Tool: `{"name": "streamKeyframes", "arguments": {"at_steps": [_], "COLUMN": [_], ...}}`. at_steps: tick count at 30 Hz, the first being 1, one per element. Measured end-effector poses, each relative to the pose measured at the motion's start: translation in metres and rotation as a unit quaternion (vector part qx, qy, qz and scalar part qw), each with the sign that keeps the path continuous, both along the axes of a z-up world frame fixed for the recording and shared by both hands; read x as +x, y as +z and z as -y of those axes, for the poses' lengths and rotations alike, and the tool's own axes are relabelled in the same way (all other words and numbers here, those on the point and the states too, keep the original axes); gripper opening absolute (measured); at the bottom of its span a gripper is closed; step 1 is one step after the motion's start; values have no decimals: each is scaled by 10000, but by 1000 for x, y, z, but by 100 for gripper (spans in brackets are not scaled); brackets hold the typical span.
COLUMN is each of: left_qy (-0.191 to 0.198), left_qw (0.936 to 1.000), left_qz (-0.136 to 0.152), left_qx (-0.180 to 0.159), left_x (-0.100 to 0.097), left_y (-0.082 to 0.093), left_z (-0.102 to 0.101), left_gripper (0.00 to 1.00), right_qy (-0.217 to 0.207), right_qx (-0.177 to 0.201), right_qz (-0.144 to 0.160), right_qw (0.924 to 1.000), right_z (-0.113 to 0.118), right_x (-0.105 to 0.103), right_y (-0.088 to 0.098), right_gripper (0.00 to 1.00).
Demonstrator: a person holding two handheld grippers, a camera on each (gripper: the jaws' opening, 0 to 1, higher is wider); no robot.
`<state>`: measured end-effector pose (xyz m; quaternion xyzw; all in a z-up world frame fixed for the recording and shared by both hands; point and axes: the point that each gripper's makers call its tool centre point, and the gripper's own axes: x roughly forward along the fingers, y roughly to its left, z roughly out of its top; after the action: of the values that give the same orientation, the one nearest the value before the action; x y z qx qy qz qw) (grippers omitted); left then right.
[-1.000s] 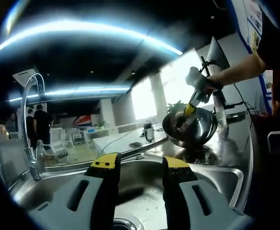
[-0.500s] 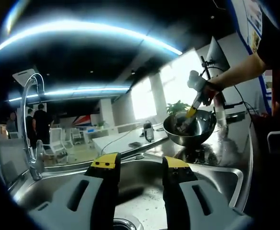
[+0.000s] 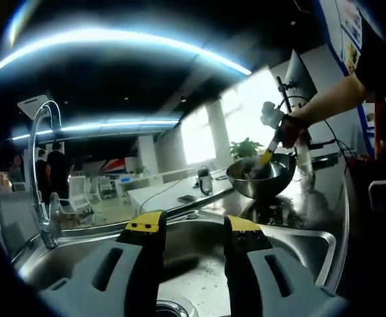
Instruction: Pick up bowl with dirty water move over sink pour dirty water into sink return bowl to place
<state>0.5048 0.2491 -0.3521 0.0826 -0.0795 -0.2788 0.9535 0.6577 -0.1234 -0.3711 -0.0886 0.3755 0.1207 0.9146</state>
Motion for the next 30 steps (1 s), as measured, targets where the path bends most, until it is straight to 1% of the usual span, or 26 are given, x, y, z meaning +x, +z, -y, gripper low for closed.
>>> {"name": "streamKeyframes", "arguments": {"at_steps": [3,5,7,9,12,15,17,18,22,25,28,29,30], "left_qy": [-5,-9,-14,-16,-14,-17,-29,-36,-40,-37,-35,-33,-29], "left_qw": [10000,10000,10000,10000,10000,10000,10000,10000,10000,10000,10000,10000,10000], "left_qz": [2,5,6,13,21,26,24,27,32,22,8,6,6], "left_qx": [-6,-2,-1,-8,-13,-14,-4,-4,-4,-3,8,10,12], "left_x": [0,-1,-1,-1,-1,-1,-1,-1,-1,-1,0,0,0], "left_y": [0,1,1,1,1,1,1,1,1,0,0,-1,-1], "left_z": [0,1,1,1,1,1,1,1,1,1,1,1,1], "left_gripper": [34,34,34,34,34,34,34,34,34,34,34,34,34], "right_qy": [-179,-299,-389,-569,-700,-745,-875,-882,-654,-559,-422,-401,-410], "right_qx": [165,312,381,503,559,590,704,702,457,386,187,191,216], "right_qz": [-102,-104,-127,-183,-196,-189,-168,-159,264,360,465,491,614], "right_qw": [9997,9990,9984,9969,9958,9953,9935,9935,9965,9970,9978,9978,9970], "right_z": [7,11,14,17,19,18,18,18,16,13,14,14,15], "right_x": [0,-1,-2,-3,-7,-9,-9,-9,-4,-3,-1,-2,0], "right_y": [-6,-9,-11,-13,-16,-16,-16,-16,-13,-11,-11,-11,-7], "right_gripper": [0,0,0,0,0,0,0,0,1,2,6,9,12]}}
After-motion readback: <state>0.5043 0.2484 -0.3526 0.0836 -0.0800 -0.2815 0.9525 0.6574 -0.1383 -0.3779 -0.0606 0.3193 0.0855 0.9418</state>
